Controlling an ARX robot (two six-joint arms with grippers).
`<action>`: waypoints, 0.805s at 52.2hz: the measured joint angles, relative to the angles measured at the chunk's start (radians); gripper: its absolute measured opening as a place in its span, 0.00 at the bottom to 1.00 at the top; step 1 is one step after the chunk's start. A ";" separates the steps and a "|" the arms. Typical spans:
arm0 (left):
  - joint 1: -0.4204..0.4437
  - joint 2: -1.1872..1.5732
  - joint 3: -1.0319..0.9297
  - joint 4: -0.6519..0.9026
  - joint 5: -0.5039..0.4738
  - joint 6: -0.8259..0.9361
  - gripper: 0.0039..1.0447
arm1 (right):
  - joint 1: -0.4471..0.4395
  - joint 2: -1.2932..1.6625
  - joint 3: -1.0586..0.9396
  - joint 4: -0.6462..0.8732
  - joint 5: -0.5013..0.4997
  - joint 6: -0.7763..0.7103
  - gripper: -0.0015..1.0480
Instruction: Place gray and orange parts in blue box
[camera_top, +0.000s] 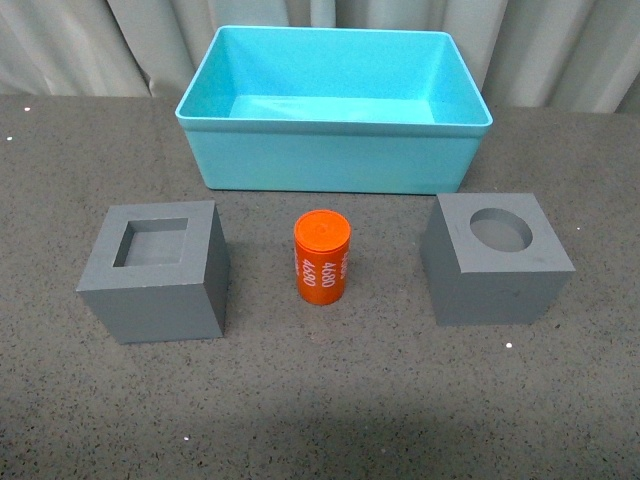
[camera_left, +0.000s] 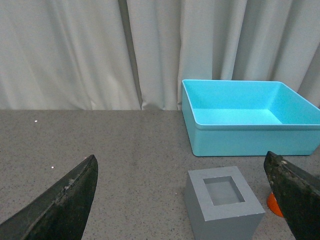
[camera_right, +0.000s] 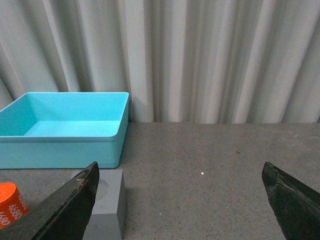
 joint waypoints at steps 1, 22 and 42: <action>0.000 0.000 0.000 0.000 0.000 0.000 0.94 | 0.000 0.000 0.000 0.000 0.000 0.000 0.91; 0.000 0.000 0.000 0.000 0.000 0.000 0.94 | 0.000 0.000 0.000 0.000 0.000 0.000 0.91; 0.000 0.000 0.000 0.000 0.000 0.000 0.94 | 0.000 0.000 0.000 0.000 0.000 0.000 0.91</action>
